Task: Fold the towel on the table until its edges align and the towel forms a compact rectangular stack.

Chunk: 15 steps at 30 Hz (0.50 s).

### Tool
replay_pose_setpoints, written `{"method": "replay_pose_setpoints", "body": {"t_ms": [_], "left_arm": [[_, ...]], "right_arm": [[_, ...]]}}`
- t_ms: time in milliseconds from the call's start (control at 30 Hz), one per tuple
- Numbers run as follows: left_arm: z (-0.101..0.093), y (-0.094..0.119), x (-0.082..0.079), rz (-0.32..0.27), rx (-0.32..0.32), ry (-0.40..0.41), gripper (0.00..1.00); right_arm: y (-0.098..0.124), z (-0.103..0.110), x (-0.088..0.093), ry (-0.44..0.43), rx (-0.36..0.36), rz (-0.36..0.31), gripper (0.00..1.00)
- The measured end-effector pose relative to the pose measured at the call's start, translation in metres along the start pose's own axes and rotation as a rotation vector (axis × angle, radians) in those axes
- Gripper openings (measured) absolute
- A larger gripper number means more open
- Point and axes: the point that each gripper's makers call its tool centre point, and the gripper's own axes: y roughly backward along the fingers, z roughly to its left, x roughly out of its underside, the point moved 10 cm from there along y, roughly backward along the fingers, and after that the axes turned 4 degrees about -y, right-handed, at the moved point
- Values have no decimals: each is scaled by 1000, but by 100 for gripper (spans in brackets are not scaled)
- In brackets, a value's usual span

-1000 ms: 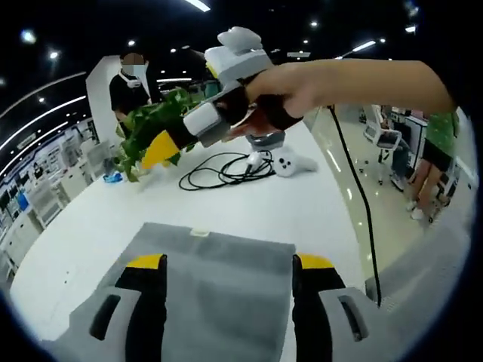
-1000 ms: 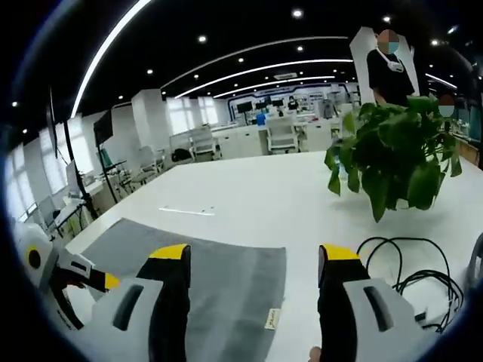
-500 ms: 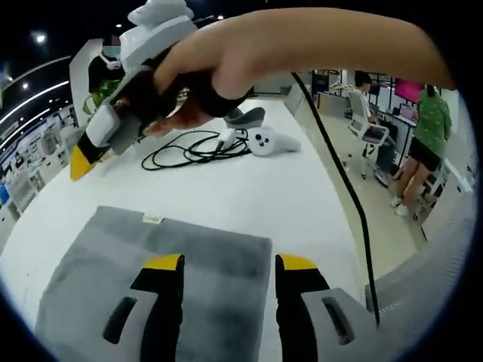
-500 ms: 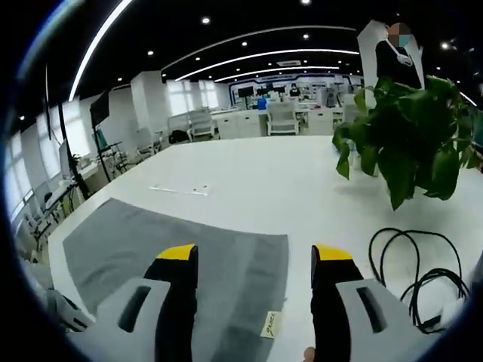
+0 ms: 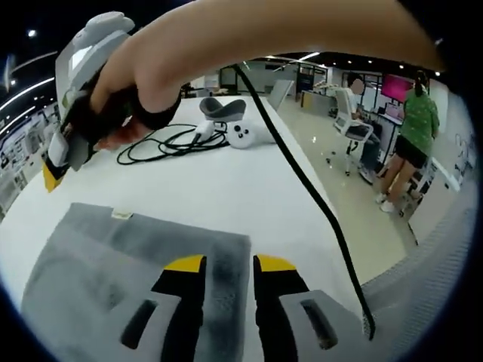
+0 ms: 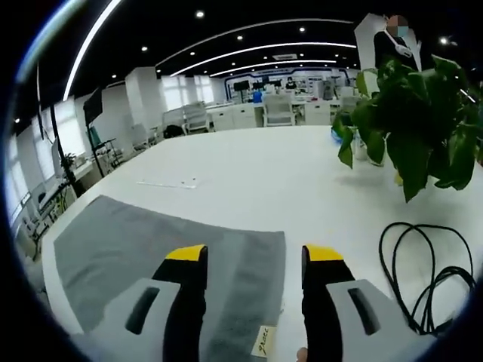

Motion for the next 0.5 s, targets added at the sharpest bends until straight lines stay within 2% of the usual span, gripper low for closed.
{"method": "replay_pose_setpoints", "body": {"t_ms": [133,300,433,467,500], "left_arm": [[-3,-8,3,-19,50,33,21],[-3,-17,7,-15,63,45,21],[-2,-23,15,-7,69,66,20],[0,-23,13,-36,60,77,19],[1,-23,13,-28,65,108,18]], "right_arm": [[-9,-6,5,-3,18,19,49],[-22,-14,11,-33,32,32,47],[-31,-14,14,-5,19,47,46],[-33,-13,15,-5,19,51,46],[-35,-13,17,-7,17,58,46]]}}
